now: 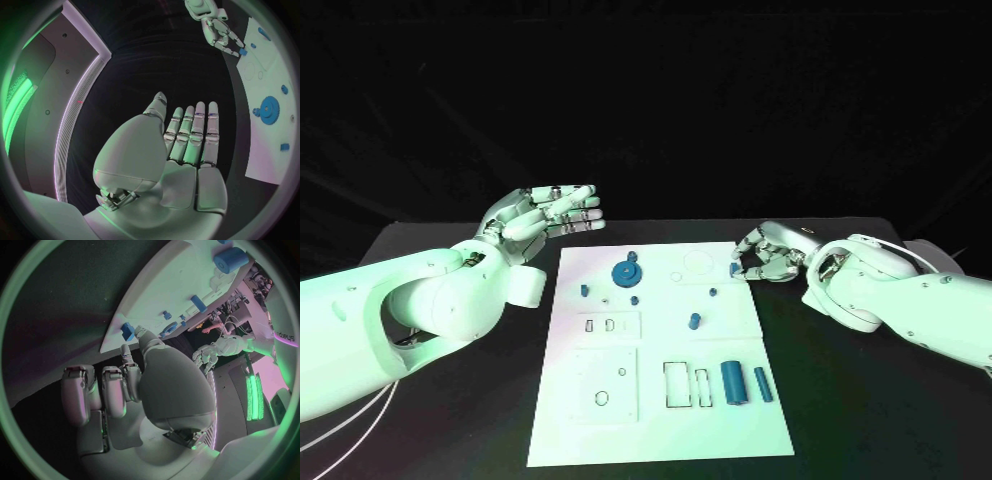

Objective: Assemble the parts on the task board

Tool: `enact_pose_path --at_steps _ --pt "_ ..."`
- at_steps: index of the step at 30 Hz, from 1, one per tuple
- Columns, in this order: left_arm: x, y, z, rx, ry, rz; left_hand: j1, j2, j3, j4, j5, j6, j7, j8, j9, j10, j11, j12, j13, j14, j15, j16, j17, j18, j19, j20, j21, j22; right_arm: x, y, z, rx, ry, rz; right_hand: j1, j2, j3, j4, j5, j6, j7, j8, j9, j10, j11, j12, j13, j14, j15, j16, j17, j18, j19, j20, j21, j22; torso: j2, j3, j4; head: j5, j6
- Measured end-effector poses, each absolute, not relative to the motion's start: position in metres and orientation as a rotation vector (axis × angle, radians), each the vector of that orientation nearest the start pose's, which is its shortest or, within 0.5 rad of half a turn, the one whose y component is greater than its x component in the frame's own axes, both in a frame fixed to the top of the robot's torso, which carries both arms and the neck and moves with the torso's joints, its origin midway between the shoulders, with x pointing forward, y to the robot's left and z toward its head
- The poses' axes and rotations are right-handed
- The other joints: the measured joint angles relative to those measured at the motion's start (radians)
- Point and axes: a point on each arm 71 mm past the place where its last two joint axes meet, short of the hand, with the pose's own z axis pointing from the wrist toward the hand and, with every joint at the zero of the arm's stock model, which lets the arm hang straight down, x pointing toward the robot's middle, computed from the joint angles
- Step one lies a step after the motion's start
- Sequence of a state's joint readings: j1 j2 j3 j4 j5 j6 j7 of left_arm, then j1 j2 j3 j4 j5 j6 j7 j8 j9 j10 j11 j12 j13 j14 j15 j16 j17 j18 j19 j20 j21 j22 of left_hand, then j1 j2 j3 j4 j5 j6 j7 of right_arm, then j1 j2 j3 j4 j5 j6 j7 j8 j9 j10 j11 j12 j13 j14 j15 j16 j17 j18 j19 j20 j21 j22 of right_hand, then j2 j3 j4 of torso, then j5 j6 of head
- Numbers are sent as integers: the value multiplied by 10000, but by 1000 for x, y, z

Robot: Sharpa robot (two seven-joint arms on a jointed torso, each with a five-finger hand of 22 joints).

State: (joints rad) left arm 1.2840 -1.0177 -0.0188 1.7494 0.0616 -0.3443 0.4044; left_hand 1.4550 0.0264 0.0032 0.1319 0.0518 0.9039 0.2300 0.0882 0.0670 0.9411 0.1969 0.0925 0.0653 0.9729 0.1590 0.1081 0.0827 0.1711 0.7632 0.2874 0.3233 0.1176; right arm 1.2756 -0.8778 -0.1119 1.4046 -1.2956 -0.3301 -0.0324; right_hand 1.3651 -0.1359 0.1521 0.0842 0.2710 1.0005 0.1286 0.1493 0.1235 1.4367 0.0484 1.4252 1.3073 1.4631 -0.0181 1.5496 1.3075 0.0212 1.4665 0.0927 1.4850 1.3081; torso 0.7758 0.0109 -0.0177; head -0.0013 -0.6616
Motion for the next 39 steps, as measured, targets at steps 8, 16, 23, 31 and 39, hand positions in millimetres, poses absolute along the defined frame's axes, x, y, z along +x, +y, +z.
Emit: enact_pose_path --at_steps 8,16,23,31,39 --pt "460 230 -116 -11014 13213 -16281 0 0 0 0 0 0 0 0 0 0 0 0 0 0 0 0 0 -1 0 0 0 0 512 -252 -180 -222 16839 5918 53 53 45 -45 123 110 30 0 0 62 -9 24 0 0 0 0 -1 0 0 1 0 -1 0 -1 0 -25 -10" --pt "460 230 -116 -11013 13209 -16278 0 0 0 0 0 0 0 0 0 0 0 0 0 0 0 0 1 -1 0 0 0 1 512 -248 -182 -280 16930 5909 53 53 84 -27 137 144 -1 0 -11 62 -9 24 0 0 0 0 -1 1 0 1 0 -2 5 2 0 -26 -17" --pt "460 230 -116 -11015 13206 -16272 0 0 0 0 0 0 0 0 0 0 0 0 0 0 0 0 1 -1 0 0 0 1 513 -249 -184 -285 16964 5822 92 92 126 -68 137 144 -1 0 -11 62 -9 24 0 0 0 -1 -1 1 0 1 0 -3 7 4 0 -19 -36" --pt "460 230 -116 -11018 13201 -16263 0 0 0 0 0 0 0 0 0 0 0 0 0 0 0 0 1 0 0 0 0 1 514 -249 -185 -285 17008 5763 92 92 154 -96 137 182 -28 1 -20 61 -9 24 0 0 1 -1 -2 1 0 1 39 -4 8 6 -7 0 -59" --pt "460 231 -116 -11021 13200 -16258 0 0 0 0 0 0 0 0 0 0 0 0 0 0 -1 0 1 -1 0 0 0 1 514 -250 -186 -279 17023 5711 97 98 208 -94 176 219 -5 1 -20 61 -8 64 0 0 1 -1 -2 1 0 1 39 -5 10 6 -7 4 -70"
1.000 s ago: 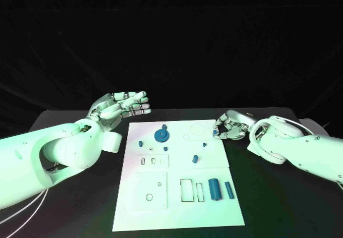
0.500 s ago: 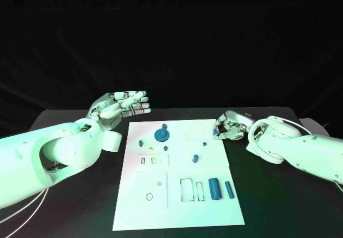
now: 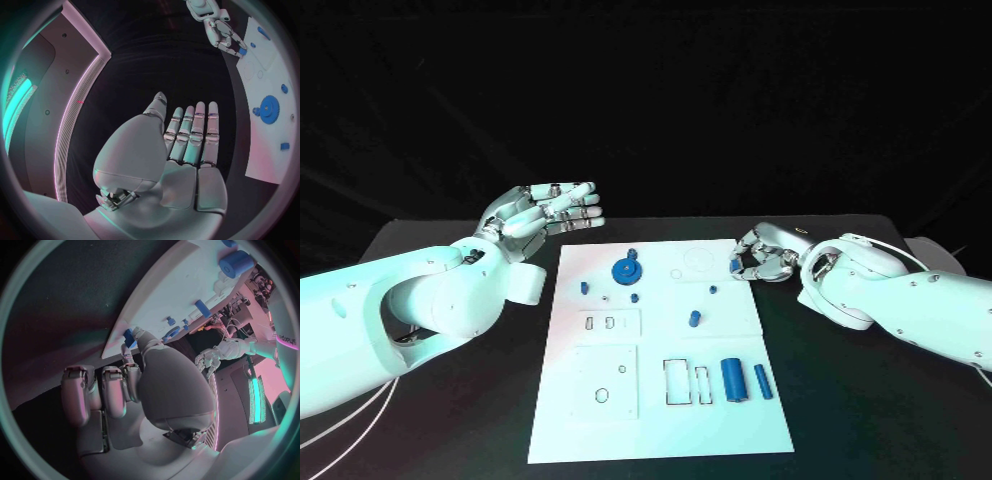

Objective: Assemble the parts on the task board

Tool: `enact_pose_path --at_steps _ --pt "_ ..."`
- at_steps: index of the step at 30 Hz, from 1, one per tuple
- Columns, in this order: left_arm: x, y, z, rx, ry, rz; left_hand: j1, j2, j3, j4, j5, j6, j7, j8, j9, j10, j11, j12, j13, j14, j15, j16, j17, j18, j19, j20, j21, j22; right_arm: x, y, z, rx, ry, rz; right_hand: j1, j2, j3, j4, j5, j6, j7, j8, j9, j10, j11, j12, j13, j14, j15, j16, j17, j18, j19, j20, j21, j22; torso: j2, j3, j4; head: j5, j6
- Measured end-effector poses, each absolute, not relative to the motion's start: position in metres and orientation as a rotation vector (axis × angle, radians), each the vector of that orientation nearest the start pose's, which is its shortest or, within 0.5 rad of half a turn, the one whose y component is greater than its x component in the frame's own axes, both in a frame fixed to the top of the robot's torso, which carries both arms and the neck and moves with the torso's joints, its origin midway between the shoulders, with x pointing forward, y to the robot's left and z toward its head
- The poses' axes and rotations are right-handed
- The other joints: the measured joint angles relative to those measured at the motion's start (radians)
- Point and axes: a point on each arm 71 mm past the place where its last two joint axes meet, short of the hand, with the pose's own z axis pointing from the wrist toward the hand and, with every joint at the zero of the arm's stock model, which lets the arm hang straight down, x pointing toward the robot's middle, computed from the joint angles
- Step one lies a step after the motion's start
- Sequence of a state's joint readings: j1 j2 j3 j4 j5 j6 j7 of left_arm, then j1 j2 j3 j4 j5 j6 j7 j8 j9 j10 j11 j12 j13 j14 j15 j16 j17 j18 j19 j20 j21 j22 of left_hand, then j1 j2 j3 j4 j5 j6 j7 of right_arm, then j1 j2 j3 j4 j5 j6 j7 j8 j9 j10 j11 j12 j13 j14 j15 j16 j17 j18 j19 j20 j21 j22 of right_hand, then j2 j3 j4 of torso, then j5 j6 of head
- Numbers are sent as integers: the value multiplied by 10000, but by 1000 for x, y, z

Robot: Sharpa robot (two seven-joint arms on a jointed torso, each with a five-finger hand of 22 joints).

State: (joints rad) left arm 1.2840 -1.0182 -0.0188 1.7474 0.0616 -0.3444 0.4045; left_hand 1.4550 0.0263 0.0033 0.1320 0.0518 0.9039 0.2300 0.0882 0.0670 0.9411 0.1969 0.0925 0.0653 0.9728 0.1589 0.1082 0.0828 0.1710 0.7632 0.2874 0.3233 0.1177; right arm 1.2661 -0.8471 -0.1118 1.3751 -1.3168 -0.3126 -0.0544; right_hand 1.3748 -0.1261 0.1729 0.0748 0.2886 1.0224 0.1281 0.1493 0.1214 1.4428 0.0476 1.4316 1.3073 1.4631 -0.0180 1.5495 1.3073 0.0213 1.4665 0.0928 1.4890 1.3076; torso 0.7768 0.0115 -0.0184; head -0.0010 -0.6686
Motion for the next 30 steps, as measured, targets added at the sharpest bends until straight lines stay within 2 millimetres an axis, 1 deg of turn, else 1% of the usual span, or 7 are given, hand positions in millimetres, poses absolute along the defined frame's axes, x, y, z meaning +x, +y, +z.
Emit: enact_pose_path --at_steps 16,18,20,23,25,28,30 --pt "460 231 -116 -11025 13204 -16254 0 0 0 0 0 0 0 0 0 0 0 0 0 0 0 0 0 1 0 0 0 1 516 -244 -187 -333 17030 5746 -34 181 197 24 0 272 -57 0 -11 108 -38 88 6 0 0 37 -1 1 0 0 70 -2 0 2 0 8 -52" --pt "460 231 -116 -11026 13205 -16252 0 0 0 0 0 0 0 0 0 0 0 0 0 0 0 0 0 0 0 0 0 0 516 -243 -187 -332 17026 5736 -53 201 234 -13 -1 355 -34 0 -13 108 -38 88 8 0 0 38 0 1 0 0 117 -2 0 2 1 2 -54" --pt "460 231 -116 -11027 13206 -16251 0 0 0 0 0 0 0 0 0 0 0 0 0 0 0 0 0 0 0 0 0 1 516 -243 -187 -330 17022 5725 -63 232 290 -14 -1 421 -100 -1 -16 144 -74 88 8 38 -38 38 0 1 0 0 156 -3 0 1 4 -3 -57" --pt "460 231 -116 -11029 13206 -16247 0 0 0 0 0 0 0 0 0 0 0 0 0 0 0 0 0 1 0 0 0 1 516 -243 -187 -323 17013 5696 -8 287 359 -58 -1 513 -84 -3 -11 144 -74 127 8 38 -37 38 8 1 0 0 194 -3 -1 0 7 -5 -64" --pt "460 231 -116 -11031 13205 -16243 0 0 0 0 0 0 0 0 0 0 0 -44 0 0 0 -39 0 0 37 -37 0 -12 516 -243 -187 -319 17003 5676 -7 289 437 -75 -1 552 -123 0 -7 177 -107 127 8 38 -37 38 8 2 -35 -38 194 -3 -1 0 9 -5 -66" --pt "460 231 -116 -11033 13206 -16240 0 0 0 0 0 0 0 0 0 0 0 -54 0 0 0 -39 0 0 37 -37 0 -14 516 -244 -187 -315 16972 5659 46 397 624 -150 -238 637 -147 37 -10 179 -109 127 8 2 -78 38 8 3 1 -74 269 -1 -3 0 8 1 -73" --pt "460 231 -116 -11034 13207 -16238 0 0 0 0 0 0 0 0 0 0 0 -54 0 0 0 -39 0 1 36 -37 0 -14 516 -244 -187 -311 16926 5658 72 448 747 -196 -280 696 -160 53 -16 211 -141 153 7 36 -111 38 7 3 1 -74 270 5 -5 0 7 9 -78"
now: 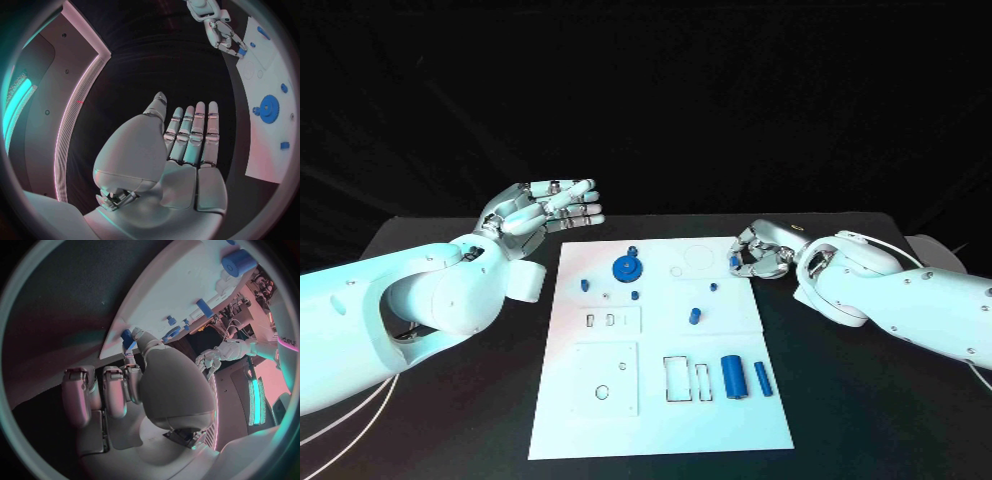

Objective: Assemble the parts on the task board

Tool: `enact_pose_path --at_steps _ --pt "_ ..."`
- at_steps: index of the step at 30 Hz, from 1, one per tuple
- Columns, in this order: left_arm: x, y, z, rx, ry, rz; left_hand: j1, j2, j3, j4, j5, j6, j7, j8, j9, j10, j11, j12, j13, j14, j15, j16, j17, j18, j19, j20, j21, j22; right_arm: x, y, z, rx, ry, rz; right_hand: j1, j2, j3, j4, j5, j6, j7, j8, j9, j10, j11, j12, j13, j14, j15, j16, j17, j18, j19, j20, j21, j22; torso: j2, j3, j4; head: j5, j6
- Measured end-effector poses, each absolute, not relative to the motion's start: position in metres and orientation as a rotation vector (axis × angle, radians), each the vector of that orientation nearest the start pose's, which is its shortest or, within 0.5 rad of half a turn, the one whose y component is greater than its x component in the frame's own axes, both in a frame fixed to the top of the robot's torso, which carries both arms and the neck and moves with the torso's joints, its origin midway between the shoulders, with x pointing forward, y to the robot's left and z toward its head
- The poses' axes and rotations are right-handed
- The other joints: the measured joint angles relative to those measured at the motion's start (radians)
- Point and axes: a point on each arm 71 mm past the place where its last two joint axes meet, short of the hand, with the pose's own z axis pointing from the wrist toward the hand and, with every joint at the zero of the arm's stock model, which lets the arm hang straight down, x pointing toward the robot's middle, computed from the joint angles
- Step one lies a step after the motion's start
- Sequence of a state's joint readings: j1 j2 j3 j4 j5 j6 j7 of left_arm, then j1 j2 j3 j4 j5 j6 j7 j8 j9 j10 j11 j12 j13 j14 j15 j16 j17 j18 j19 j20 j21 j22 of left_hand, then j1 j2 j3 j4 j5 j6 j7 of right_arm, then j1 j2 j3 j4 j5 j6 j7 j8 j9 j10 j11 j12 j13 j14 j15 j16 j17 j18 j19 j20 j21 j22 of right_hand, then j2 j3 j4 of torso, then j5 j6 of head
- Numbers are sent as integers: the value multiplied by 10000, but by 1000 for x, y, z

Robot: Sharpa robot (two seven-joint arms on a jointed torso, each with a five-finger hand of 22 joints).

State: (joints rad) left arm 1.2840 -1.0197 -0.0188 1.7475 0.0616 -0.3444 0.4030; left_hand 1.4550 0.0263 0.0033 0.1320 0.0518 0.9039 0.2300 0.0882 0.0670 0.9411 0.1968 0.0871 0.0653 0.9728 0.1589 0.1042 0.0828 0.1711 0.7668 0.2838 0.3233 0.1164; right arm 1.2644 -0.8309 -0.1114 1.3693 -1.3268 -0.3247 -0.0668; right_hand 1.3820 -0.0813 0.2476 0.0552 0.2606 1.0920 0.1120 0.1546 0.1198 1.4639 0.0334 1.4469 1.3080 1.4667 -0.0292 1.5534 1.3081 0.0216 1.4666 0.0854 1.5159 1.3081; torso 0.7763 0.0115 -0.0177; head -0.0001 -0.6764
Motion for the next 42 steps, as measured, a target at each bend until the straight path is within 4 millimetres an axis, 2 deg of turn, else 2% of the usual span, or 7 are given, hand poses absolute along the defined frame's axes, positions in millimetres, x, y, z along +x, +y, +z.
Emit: enact_pose_path --at_steps 9,17,23,31,36,42 --pt "460 231 -116 -11038 13212 -16233 0 0 0 0 0 0 0 0 0 0 0 0 0 0 0 0 0 0 0 0 0 0 510 -236 -183 -361 16674 5955 53 211 633 -209 -346 20 -28 1 -40 3 -3 12 -1 0 1 0 -1 0 -36 -37 41 -1 -9 1 0 -7 18" --pt "461 232 -116 -11052 13200 -16197 0 0 0 0 0 0 0 0 0 0 0 0 0 0 0 0 0 0 0 0 0 1 496 -213 -170 -596 16388 6642 -20 309 832 -253 -541 -20 -23 -16 -40 3 -3 -21 -2 -1 1 -1 -2 0 -37 -36 118 -2 -35 -12 -7 53 40" --pt "463 232 -117 -11063 13196 -16170 0 0 0 0 0 0 0 0 0 0 0 0 0 0 0 0 0 -1 0 1 0 1 481 -178 -157 -988 16200 7367 -67 355 1008 -316 -622 -52 15 -66 -40 -69 -2 -145 -2 -1 1 39 -2 0 -37 -36 149 -2 -95 -32 -18 171 7" --pt "467 228 -119 -11085 13238 -16150 0 0 0 0 0 0 0 0 0 0 0 0 0 0 0 0 0 0 -1 1 0 2 461 -114 -154 -1708 16271 8385 -134 419 1034 -292 -736 -75 41 -84 -41 -69 -1 -144 -3 -1 2 39 -3 1 -37 -35 148 -3 -179 -62 13 346 -99" --pt "468 224 -121 -11083 13312 -16199 0 0 -3 -3 0 0 0 -32 0 0 0 0 0 0 0 0 0 0 0 1 0 1 452 -86 -159 -2115 16399 8657 -160 439 1034 -291 -754 -87 53 -84 -41 -69 -1 -144 -3 -1 2 39 -4 0 -37 -35 148 -4 -214 -86 64 421 -172" --pt "469 223 -121 -11097 13337 -16197 0 0 -29 -29 0 0 0 -43 0 0 0 0 0 0 0 0 0 0 -1 1 0 1 445 -63 -174 -2469 16617 8646 -240 360 1034 -290 -755 -86 55 -80 -41 -69 -1 -145 -4 -1 2 38 -4 0 -37 -35 148 -5 -223 -105 90 531 -231"
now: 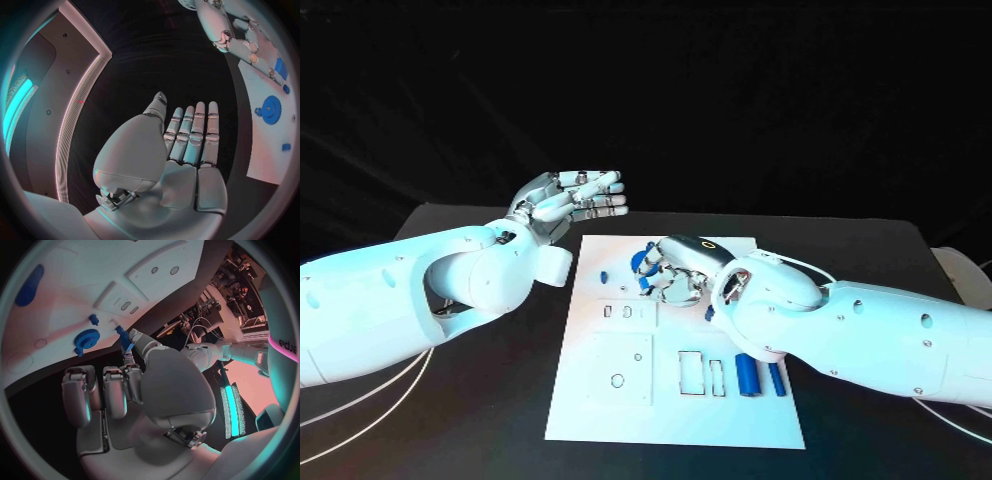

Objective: Assemble the parts on the task board

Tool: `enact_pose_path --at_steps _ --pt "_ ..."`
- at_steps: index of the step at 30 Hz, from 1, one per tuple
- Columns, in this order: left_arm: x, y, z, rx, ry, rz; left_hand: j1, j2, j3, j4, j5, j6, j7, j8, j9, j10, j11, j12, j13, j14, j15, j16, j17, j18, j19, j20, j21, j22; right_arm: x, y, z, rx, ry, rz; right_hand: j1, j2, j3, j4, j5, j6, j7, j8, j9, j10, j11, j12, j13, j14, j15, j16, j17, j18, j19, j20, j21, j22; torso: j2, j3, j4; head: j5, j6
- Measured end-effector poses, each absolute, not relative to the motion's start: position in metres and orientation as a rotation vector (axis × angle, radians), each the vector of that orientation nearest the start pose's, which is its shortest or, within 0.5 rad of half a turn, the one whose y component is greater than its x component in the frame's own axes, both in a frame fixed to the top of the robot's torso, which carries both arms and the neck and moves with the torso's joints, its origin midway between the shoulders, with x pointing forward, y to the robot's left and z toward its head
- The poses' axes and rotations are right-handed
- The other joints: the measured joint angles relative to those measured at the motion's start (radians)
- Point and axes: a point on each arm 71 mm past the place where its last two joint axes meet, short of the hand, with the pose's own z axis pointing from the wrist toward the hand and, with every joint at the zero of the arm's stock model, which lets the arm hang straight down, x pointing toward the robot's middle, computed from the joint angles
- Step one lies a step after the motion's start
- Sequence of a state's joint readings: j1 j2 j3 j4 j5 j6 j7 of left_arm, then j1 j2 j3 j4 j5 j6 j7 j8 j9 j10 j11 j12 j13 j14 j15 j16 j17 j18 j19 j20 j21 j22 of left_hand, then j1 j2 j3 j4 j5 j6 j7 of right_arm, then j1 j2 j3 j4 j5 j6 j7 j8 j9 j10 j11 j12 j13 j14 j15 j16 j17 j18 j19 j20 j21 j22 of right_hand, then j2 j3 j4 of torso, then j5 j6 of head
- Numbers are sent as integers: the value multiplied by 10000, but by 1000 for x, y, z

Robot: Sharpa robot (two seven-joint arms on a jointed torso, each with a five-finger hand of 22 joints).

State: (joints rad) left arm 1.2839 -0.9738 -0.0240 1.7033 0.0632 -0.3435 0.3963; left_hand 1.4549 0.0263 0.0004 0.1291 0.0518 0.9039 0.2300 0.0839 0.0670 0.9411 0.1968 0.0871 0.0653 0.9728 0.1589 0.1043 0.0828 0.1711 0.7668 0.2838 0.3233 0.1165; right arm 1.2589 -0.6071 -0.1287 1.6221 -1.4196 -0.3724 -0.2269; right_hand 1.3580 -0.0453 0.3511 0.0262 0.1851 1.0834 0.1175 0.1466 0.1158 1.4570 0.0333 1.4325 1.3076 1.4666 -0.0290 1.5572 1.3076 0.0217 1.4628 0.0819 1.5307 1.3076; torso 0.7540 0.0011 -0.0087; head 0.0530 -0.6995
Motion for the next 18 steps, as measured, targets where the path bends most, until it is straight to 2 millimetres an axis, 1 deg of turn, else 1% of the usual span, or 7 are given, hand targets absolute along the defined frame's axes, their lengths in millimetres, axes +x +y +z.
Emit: enact_pose_path --at_steps 4,5,8,12,13,18 --pt "470 223 -122 -11107 13341 -16186 0 0 0 0 0 0 0 0 0 0 0 0 0 0 0 0 0 0 0 0 0 0 443 -52 -185 -2629 16761 8520 0 0 0 0 -16 1 1 2 0 0 0 0 0 0 0 0 0 0 0 0 0 0 0 -1 0 67 -20" --pt "470 223 -122 -11108 13342 -16185 0 0 0 0 0 0 0 0 0 0 0 0 0 0 0 0 0 0 0 0 0 0 442 -49 -188 -2673 16792 8498 -41 -41 -1 1 -19 2 2 3 0 0 0 0 0 0 0 0 -1 0 0 0 0 -1 1 -1 0 78 -22" --pt "470 223 -122 -11113 13347 -16184 0 0 0 0 0 0 0 1 0 0 0 0 0 0 0 0 0 0 0 0 0 0 440 -43 -194 -2779 16881 8409 -53 -53 -1 1 -19 4 4 5 1 0 0 0 -1 0 0 0 -1 0 0 0 0 -1 4 6 2 125 -50" --pt "470 223 -122 -11120 13354 -16182 0 0 0 0 0 0 0 1 0 0 0 0 0 0 0 0 0 0 -1 0 0 1 441 -39 -200 -2851 16964 8217 -53 -53 -2 2 -20 9 9 7 1 0 0 0 -1 0 0 0 -1 0 0 0 0 -1 9 7 0 154 -83" --pt "470 223 -122 -11121 13354 -16182 0 0 0 0 0 0 0 2 0 0 0 0 0 0 0 0 0 0 0 0 0 1 441 -38 -201 -2865 16976 8183 -105 -105 -2 2 -20 16 16 7 1 1 0 0 -1 0 0 0 -1 -1 0 0 0 -1 10 7 -1 160 -90" --pt "470 223 -122 -11127 13361 -16181 0 0 0 0 0 0 0 2 0 0 0 0 0 0 0 0 0 0 0 0 0 0 441 -34 -206 -2944 17027 8033 -105 -105 -3 2 -34 16 16 28 1 0 0 0 -1 0 0 0 -1 0 0 1 -1 -2 11 12 -2 169 -128"
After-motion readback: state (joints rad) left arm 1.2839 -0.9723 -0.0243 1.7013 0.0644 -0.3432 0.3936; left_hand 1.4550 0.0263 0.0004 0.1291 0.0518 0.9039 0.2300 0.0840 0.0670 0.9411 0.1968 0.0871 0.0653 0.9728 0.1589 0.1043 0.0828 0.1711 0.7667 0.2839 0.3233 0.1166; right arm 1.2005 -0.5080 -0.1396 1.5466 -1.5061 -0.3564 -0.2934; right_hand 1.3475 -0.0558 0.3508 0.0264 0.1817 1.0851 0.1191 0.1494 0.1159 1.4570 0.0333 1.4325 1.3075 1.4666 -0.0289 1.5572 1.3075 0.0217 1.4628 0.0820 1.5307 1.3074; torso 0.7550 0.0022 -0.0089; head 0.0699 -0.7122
